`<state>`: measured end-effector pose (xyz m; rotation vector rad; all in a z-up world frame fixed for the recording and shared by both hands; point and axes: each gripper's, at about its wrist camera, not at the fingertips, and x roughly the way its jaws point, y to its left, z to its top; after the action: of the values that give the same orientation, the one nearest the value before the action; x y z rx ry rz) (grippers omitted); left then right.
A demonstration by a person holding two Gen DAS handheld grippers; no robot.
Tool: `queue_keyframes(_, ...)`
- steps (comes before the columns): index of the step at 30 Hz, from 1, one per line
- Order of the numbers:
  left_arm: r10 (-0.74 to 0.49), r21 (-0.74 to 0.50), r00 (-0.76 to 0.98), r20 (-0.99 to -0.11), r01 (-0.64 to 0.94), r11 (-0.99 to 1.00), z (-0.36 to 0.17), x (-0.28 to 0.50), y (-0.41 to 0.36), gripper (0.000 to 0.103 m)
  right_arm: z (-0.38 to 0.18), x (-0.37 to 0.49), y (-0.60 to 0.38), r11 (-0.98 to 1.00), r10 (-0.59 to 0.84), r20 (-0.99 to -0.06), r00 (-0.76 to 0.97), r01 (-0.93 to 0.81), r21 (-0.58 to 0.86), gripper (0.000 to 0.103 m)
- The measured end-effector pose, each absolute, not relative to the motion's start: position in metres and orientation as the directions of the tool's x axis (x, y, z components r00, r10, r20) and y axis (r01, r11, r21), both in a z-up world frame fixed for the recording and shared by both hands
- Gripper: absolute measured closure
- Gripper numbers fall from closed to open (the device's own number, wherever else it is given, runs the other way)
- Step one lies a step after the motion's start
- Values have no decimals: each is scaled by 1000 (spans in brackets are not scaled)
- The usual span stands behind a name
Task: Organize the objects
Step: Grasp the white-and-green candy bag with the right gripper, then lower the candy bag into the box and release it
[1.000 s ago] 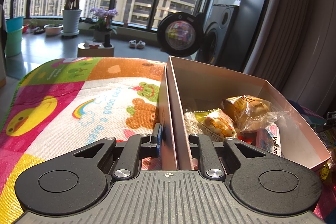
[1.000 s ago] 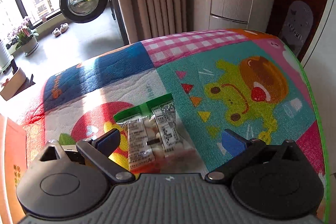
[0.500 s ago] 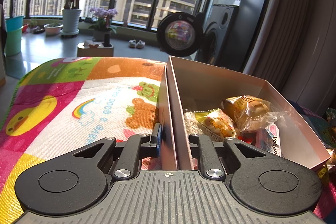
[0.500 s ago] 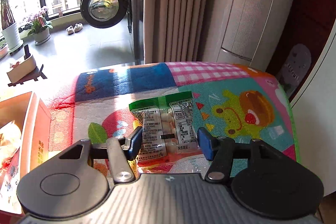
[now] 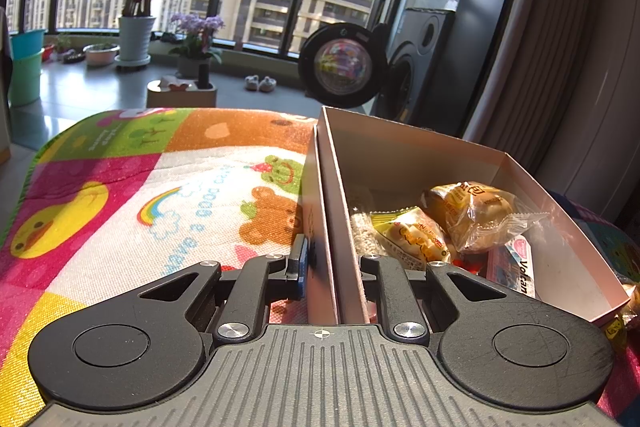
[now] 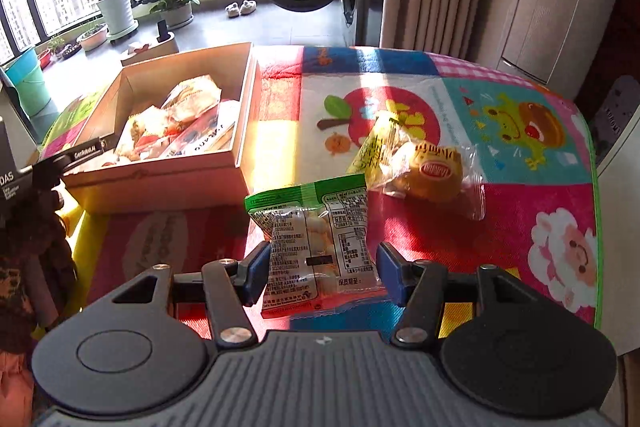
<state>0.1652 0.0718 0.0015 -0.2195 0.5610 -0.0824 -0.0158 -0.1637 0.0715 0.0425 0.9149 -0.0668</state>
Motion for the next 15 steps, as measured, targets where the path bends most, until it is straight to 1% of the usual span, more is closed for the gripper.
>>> queue_keyframes(7, -137, -229, 845, -517, 18, 973, 1, 165, 71, 86, 37, -40, -155, 997, -39, -832, 553, 78, 5, 46)
queue_keyframes(15, -137, -229, 844, -518, 18, 973, 1, 165, 72, 86, 20, -58, -155, 997, -24, -844, 535, 78, 21, 46)
